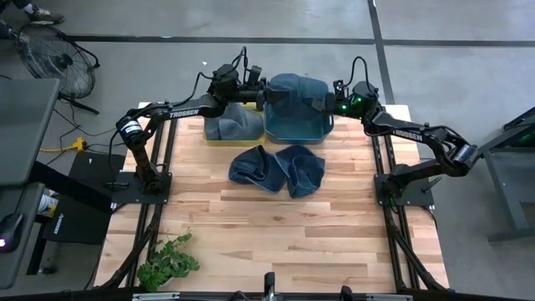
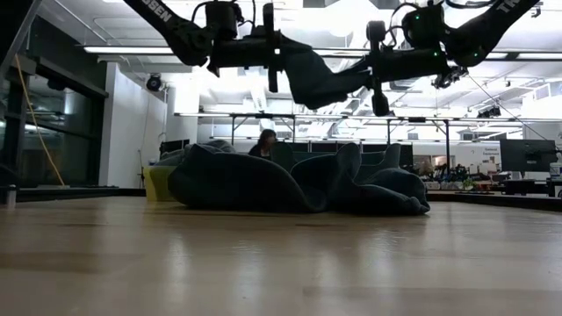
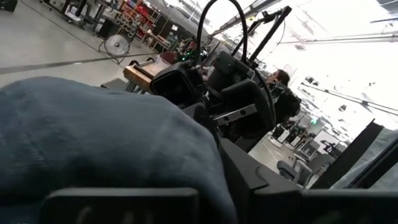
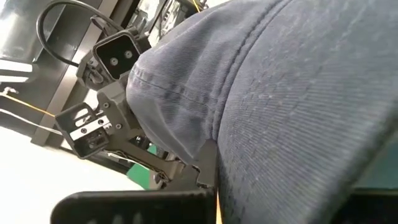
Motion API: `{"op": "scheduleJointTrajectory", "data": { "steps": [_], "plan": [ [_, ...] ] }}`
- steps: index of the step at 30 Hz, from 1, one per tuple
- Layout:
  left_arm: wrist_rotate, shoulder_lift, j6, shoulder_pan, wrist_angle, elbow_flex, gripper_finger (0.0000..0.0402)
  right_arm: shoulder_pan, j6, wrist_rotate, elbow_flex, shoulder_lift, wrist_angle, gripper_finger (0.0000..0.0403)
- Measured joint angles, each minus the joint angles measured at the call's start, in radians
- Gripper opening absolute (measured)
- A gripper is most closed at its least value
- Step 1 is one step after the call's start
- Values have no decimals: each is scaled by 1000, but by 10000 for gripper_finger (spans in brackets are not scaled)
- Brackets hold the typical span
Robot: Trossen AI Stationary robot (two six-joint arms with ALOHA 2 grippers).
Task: Pick & Place hat
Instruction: Put the bottom left blue cap into the blue bin
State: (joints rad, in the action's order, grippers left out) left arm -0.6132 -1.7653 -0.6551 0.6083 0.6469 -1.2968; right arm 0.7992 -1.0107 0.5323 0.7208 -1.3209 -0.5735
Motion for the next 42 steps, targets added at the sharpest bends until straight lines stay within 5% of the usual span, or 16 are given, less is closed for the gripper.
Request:
{"op": "scheduleJointTrajectory", "data": {
  "steps": [11,17,30,42],
  "plan": [
    [-11,0,4,7,1,0,213,22,27,16,0,0,25,3],
    [-131,0,-56,55,0,0,282,55,45,52,0,0,58,2],
    [-348,0,-166,181,0,0,294,133,59,114,0,0,80,1],
    [-366,1,-206,258,5,0,294,146,104,130,-1,0,168,1]
  ]
}}
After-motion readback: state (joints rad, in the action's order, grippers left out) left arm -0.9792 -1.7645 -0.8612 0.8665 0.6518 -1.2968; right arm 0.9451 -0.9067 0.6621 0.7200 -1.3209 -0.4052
